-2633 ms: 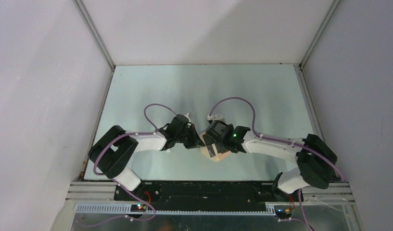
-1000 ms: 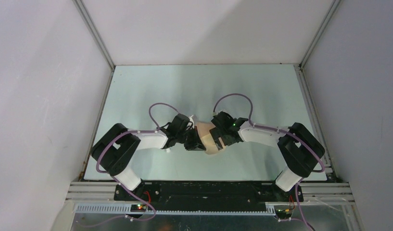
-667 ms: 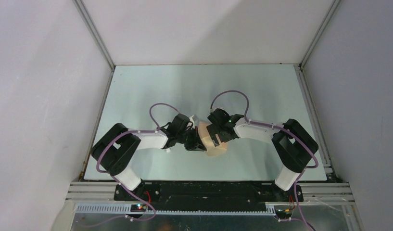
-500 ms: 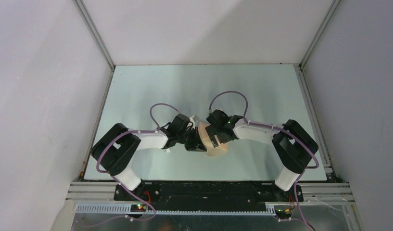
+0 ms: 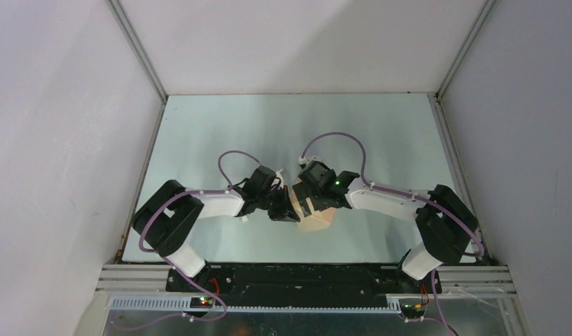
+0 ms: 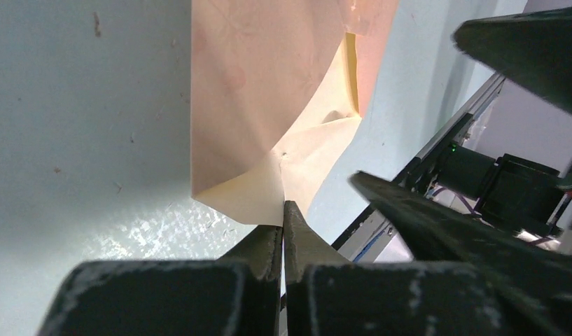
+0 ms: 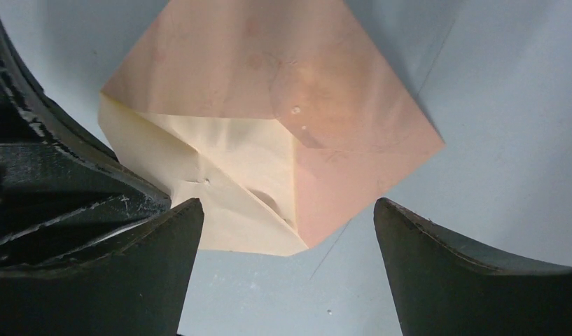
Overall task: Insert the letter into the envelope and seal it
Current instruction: Place the envelope at the center of the board, then pick up the solid glue from the center of the board.
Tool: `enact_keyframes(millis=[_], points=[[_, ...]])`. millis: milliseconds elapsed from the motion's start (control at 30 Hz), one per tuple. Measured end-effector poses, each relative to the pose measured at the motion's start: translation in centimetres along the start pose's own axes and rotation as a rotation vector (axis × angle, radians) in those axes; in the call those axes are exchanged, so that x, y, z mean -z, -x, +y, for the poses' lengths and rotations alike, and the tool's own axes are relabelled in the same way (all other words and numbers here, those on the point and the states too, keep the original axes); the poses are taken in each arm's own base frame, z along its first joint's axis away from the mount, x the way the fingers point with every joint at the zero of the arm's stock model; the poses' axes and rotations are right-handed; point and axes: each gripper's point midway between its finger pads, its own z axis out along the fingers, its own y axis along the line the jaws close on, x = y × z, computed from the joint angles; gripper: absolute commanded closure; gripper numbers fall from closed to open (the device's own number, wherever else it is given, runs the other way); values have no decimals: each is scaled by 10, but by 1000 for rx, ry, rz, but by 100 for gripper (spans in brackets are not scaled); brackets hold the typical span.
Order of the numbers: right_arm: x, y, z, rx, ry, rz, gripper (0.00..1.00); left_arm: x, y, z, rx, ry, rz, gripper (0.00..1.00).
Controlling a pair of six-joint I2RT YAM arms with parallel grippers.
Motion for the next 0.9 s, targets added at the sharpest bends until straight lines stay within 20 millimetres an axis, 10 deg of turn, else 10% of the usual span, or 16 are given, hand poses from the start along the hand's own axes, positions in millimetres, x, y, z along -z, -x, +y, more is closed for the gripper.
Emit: enact_keyframes(millis=[367, 500, 633, 900], points=[[33, 34, -37, -147, 8, -102, 10, 16, -7, 1, -52, 22, 17, 98], [30, 30, -41, -183, 14, -74, 13, 23, -5, 13, -40, 71, 39, 78], [28, 25, -42, -215, 16, -50, 15, 41, 13, 16, -51, 119, 2, 34], [29, 25, -49, -292, 38, -33, 19, 126, 71, -15, -130, 170, -277, 26]])
